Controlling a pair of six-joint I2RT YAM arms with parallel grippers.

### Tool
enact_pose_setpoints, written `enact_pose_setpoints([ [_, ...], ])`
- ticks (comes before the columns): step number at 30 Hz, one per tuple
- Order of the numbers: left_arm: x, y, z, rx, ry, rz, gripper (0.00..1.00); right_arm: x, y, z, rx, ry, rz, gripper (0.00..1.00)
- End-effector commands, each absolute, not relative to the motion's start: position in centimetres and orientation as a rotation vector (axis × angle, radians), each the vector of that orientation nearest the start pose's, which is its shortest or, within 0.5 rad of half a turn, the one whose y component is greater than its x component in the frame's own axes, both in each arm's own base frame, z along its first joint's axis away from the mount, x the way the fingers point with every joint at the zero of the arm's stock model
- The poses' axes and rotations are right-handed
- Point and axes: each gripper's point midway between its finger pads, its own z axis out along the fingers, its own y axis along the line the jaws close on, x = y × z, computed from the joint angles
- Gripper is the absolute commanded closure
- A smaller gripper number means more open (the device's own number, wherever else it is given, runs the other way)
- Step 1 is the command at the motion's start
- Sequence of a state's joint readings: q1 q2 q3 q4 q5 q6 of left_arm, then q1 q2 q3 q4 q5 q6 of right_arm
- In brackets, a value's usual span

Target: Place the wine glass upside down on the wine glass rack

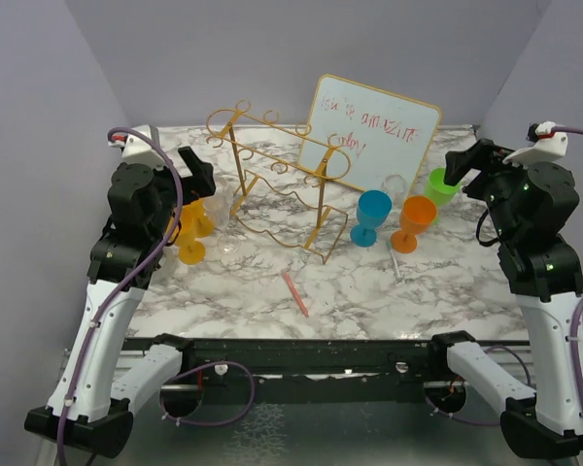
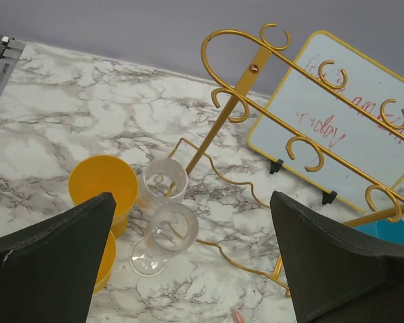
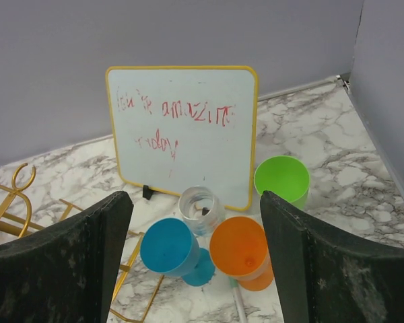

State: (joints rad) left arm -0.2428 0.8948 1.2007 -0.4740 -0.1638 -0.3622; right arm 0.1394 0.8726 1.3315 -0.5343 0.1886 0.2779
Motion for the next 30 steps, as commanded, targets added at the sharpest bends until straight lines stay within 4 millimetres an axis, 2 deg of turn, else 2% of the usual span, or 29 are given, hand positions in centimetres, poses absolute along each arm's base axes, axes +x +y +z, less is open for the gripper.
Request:
enact_pose_setpoints([
  [1, 30.7, -7.2, 38.4, -0.194, 1.674, -0.376, 0.01, 28.3, 1.7, 40.8, 0.263, 1.665, 0.146, 0.16],
  [5, 30.5, -8.0, 38.6, -0.148, 1.659, -0.413, 0.01, 28.5, 2.2, 39.5, 0.239, 1.718, 0.159, 0.15],
  [11, 30.1, -9.0, 38.4, -0.094, 1.664, -0.454, 0.01, 29.0, 4.7, 37.6, 0.126, 1.81, 0.259, 0.16],
  [15, 29.6, -9.3, 38.6, -0.056, 1.657, -0.469, 0.01, 29.3, 5.7, 36.8, 0.092, 1.846, 0.302, 0.16],
  [19, 29.2, -9.2, 39.0, -0.043, 1.641, -0.461, 0.01, 29.8, 5.5, 36.5, 0.108, 1.849, 0.288, 0.16],
  [21, 29.2, -9.0, 39.3, -0.047, 1.632, -0.454, 0.01, 30.1, 4.8, 36.6, 0.143, 1.835, 0.252, 0.16],
  [25, 29.1, -8.5, 39.8, -0.07, 1.614, -0.439, 0.01, 30.4, 3.8, 37.1, 0.194, 1.803, 0.213, 0.16],
  [30, 28.6, -7.9, 41.3, -0.079, 1.565, -0.415, 0.01, 30.4, 3.6, 38.4, 0.198, 1.761, 0.208, 0.16],
])
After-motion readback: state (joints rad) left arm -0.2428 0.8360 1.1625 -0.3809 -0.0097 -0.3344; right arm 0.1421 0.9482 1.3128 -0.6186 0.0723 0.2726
